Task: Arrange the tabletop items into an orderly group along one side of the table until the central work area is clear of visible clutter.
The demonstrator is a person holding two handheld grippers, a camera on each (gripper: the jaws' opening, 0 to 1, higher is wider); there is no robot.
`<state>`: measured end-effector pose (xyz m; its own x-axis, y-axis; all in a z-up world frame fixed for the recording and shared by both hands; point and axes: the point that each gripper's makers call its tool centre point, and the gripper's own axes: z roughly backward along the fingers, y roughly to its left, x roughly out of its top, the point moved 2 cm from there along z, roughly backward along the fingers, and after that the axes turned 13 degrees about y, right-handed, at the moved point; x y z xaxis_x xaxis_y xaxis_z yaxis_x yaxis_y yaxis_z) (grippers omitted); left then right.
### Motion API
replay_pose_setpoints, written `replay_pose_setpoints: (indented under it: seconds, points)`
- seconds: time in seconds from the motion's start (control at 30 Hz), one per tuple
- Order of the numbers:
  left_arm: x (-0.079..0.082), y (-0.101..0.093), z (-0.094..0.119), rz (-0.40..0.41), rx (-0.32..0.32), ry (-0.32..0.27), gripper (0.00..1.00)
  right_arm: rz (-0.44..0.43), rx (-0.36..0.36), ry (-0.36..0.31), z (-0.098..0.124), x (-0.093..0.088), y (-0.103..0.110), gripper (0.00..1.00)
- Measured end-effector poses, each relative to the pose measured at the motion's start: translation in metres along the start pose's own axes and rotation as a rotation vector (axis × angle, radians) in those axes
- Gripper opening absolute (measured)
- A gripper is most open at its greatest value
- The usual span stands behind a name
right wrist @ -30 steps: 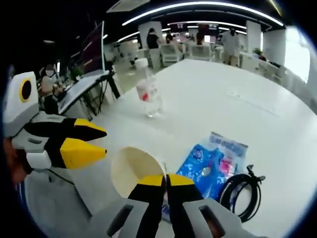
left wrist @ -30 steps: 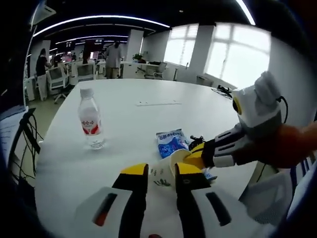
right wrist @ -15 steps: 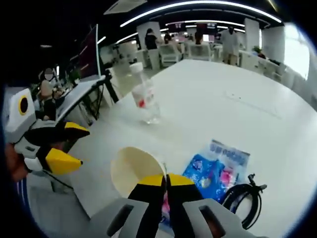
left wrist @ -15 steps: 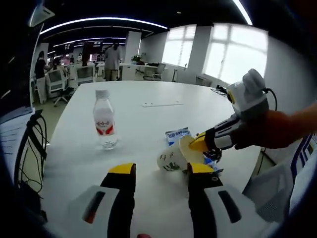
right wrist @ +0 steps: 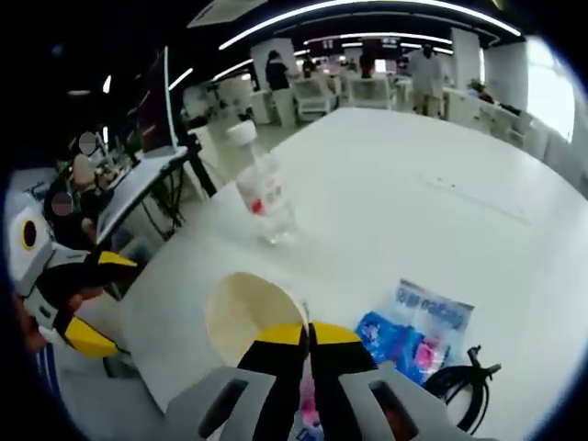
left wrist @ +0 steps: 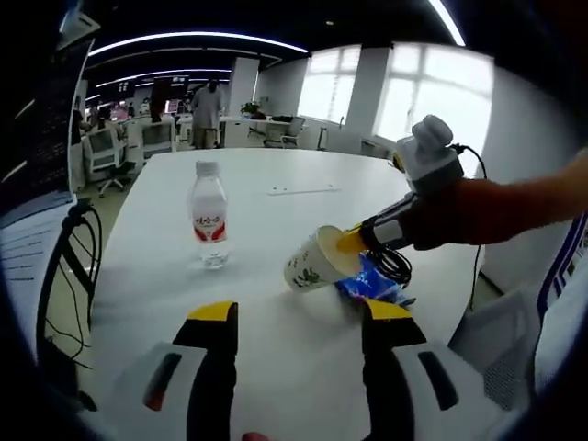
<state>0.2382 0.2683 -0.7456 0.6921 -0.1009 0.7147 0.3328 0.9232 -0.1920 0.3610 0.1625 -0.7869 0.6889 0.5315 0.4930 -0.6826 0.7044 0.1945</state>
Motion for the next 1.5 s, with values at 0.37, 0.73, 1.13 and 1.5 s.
replay_pose_setpoints:
  seconds: [0.37,0.73,1.13,1.5]
  points:
    - [-0.005,0.006,0.011,0.005,0.012,-0.006,0.58,-0.044,0.016,0.02,-0.026,0.036,-0.003,0.0]
    - [-0.003,0.009,0.013,0.012,0.003,-0.018,0.6,-0.122,0.012,0.041,-0.044,0.057,-0.011,0.0]
    - [-0.001,0.004,0.006,0.001,-0.021,-0.013,0.6,-0.141,-0.003,0.06,-0.058,0.07,-0.021,0.0]
    - [0.004,0.001,0.009,-0.01,-0.018,-0.011,0.61,-0.163,-0.011,0.088,-0.072,0.085,-0.03,0.0]
